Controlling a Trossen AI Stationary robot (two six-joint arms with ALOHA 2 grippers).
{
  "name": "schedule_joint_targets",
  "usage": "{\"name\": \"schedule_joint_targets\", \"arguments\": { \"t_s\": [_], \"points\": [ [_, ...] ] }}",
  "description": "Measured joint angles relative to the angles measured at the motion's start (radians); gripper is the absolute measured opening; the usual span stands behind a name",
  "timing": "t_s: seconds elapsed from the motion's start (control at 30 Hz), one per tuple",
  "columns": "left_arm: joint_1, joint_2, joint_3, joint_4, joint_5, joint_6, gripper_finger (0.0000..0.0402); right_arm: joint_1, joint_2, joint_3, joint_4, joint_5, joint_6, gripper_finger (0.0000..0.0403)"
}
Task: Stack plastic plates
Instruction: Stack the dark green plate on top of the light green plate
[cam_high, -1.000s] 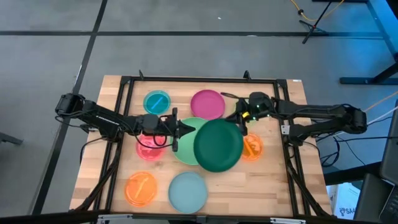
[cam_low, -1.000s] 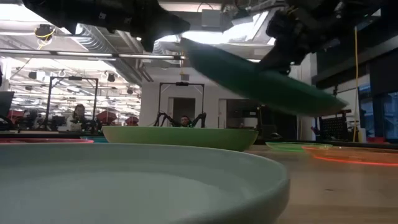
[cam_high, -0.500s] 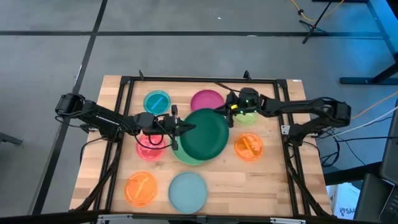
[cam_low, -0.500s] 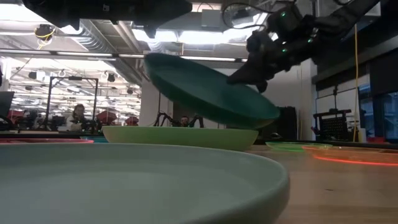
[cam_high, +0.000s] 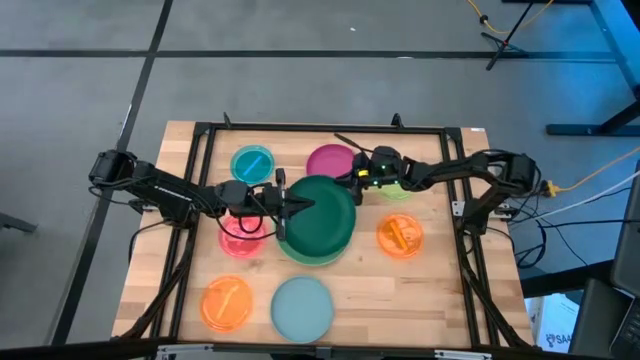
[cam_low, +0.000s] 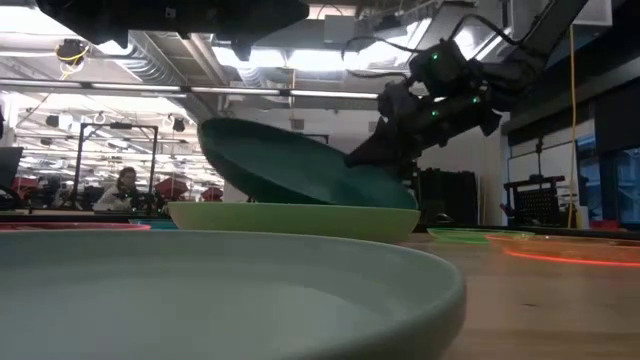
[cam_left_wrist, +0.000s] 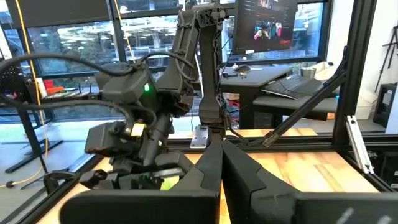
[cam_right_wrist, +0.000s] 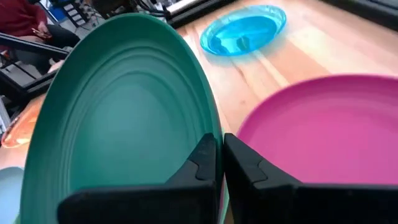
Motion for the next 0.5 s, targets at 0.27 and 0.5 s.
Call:
{"name": "schedule_joint_targets", "arguments": {
  "t_s": [0.27,0.5],
  "points": [
    [0.000,0.000,0.000,0.000,0.000,0.000,0.0000,0.000,0.053,0.000,0.012,0.000,-0.001,0.0007],
    [0.000,0.000,0.000,-0.001,0.000,0.000,0.0000,0.000,0.074,0.000,0.022,-0.002,-0.007,0.0037]
  ]
}}
